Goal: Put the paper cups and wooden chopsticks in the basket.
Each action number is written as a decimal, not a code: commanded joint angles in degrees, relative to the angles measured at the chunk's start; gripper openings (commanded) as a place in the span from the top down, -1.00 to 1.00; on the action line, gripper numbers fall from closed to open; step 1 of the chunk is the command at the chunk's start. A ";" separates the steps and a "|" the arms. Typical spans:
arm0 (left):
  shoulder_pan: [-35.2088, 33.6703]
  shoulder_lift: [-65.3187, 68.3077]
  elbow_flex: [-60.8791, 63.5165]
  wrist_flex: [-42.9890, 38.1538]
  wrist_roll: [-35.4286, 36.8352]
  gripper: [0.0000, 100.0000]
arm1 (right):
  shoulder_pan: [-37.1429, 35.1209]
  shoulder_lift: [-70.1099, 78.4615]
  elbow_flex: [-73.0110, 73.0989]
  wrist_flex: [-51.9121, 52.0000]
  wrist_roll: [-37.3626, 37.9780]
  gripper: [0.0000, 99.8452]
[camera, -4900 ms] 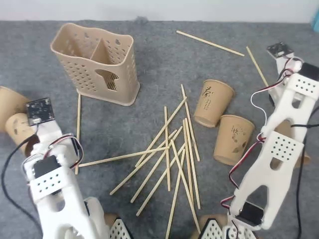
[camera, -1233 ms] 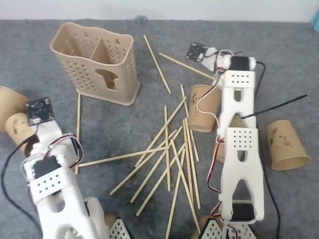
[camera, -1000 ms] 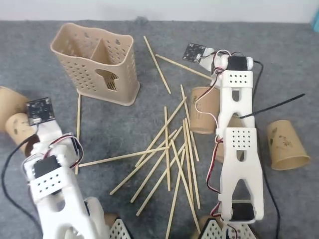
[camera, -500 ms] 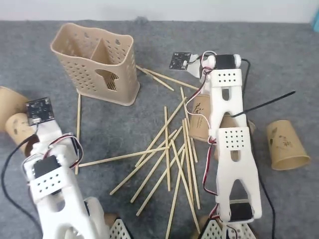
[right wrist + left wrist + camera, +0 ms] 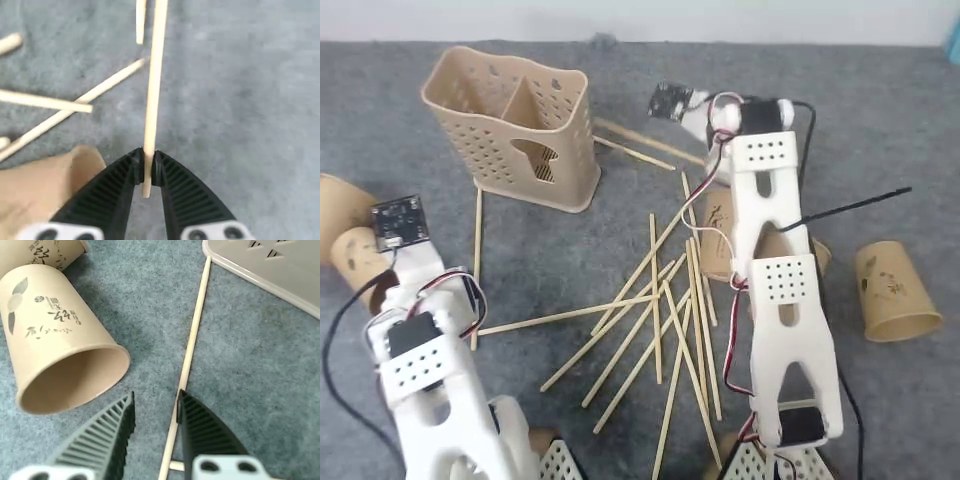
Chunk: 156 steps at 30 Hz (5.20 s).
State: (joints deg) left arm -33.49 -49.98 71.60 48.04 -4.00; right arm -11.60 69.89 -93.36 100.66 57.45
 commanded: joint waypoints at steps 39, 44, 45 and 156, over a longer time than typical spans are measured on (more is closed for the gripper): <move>-0.09 -1.41 -0.22 -1.14 -0.62 0.73 | -5.23 -24.92 49.41 -3.12 -16.09 0.98; -0.09 -1.41 -0.22 -1.14 -0.62 0.73 | -7.60 -26.86 49.58 2.07 -16.09 0.98; -0.09 -1.41 -0.22 -1.14 -0.62 0.73 | -8.04 -27.56 49.76 2.42 -16.26 0.98; -3.96 -1.58 -6.81 5.98 1.85 0.73 | 5.14 -121.10 127.03 -4.70 -30.95 0.85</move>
State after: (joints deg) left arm -39.21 -49.98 70.64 50.42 -2.77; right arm -15.03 -46.59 33.05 96.53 25.71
